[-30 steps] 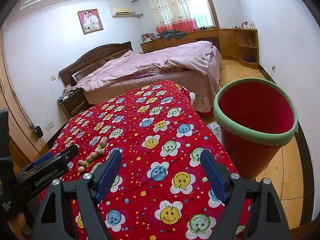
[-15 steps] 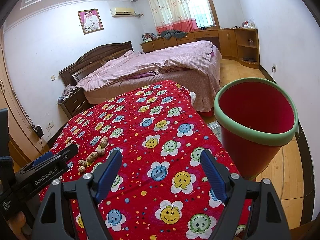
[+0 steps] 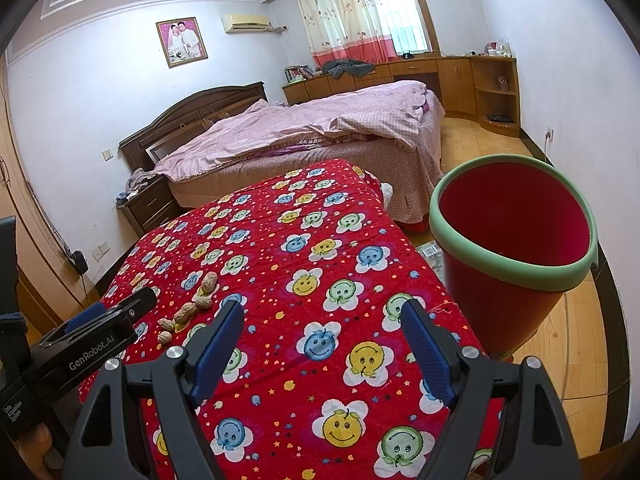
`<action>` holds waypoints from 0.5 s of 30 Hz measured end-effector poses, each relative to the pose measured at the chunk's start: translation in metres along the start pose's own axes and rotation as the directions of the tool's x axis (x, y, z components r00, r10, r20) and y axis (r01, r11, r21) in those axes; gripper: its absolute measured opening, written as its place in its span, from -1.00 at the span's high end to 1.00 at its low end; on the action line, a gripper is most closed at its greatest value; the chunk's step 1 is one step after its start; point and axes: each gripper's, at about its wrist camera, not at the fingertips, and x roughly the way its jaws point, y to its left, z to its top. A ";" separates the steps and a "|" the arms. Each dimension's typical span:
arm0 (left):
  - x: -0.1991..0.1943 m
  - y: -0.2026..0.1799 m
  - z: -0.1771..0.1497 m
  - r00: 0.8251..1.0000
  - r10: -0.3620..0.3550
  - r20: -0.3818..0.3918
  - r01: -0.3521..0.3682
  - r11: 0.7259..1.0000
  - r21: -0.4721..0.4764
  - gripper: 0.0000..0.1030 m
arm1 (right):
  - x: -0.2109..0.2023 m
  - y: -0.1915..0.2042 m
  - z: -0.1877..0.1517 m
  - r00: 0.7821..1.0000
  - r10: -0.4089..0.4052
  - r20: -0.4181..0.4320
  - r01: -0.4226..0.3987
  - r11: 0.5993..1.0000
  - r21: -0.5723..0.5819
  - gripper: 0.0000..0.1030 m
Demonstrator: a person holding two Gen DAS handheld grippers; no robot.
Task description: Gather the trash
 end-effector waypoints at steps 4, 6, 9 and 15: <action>0.000 0.000 0.000 1.000 -0.001 0.000 0.001 1.000 -0.002 -0.64 | 0.000 0.000 0.000 1.000 0.000 -0.001 0.000 1.000 0.000 -0.60; 0.000 0.001 0.000 1.000 0.000 0.001 0.000 1.000 -0.003 -0.64 | 0.000 0.000 0.000 1.000 0.001 -0.001 -0.001 1.000 0.000 -0.60; -0.001 0.002 0.000 1.000 0.001 0.001 -0.001 1.000 -0.004 -0.64 | 0.000 0.000 0.000 1.000 0.000 -0.001 0.000 1.000 0.001 -0.60; -0.001 0.002 0.000 1.000 0.000 0.001 0.000 1.000 -0.005 -0.64 | 0.000 0.001 0.000 1.000 0.000 -0.001 0.000 1.000 0.001 -0.60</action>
